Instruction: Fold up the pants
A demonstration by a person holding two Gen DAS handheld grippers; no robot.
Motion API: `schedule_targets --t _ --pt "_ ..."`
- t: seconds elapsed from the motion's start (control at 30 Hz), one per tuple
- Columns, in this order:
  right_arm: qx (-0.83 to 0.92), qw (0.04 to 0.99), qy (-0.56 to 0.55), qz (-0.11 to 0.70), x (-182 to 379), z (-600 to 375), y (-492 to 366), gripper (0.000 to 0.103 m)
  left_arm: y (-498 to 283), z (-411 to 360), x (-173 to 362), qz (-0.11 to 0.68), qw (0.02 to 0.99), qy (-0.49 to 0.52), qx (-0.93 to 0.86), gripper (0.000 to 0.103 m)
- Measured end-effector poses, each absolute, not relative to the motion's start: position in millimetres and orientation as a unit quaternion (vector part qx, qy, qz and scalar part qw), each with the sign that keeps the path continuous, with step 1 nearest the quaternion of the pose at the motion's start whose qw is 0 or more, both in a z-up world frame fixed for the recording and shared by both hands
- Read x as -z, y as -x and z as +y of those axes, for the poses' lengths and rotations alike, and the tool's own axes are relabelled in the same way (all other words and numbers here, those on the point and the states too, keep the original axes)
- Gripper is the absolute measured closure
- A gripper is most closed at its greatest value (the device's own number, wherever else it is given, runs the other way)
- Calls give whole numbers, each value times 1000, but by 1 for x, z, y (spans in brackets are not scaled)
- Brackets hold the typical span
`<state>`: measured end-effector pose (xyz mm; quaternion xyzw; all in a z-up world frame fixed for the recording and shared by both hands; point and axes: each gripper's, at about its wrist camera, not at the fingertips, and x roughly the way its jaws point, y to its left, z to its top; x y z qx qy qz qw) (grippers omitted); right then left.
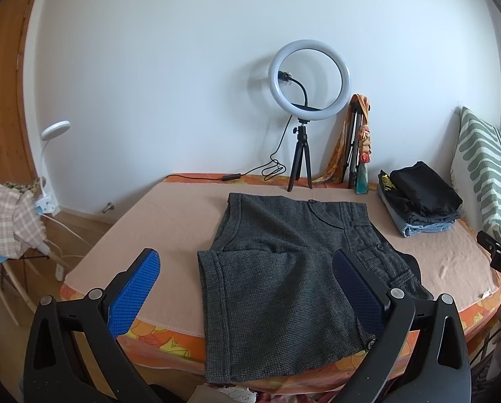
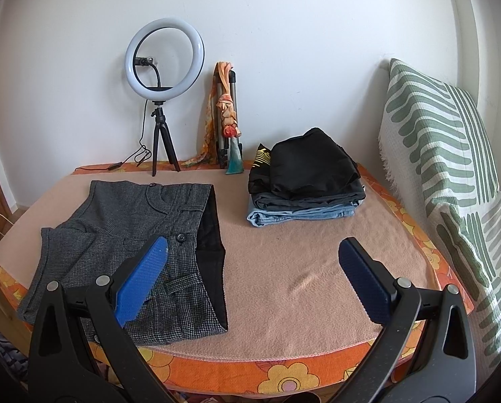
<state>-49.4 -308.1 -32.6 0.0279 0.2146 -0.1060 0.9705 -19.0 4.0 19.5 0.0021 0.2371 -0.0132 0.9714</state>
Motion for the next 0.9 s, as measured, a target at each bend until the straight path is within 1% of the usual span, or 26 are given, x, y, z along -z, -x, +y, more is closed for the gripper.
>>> schedule_targets --t 0.9 --pt "103 970 -28 217 32 -303 47 0 13 2 -16 242 970 -6 14 1"
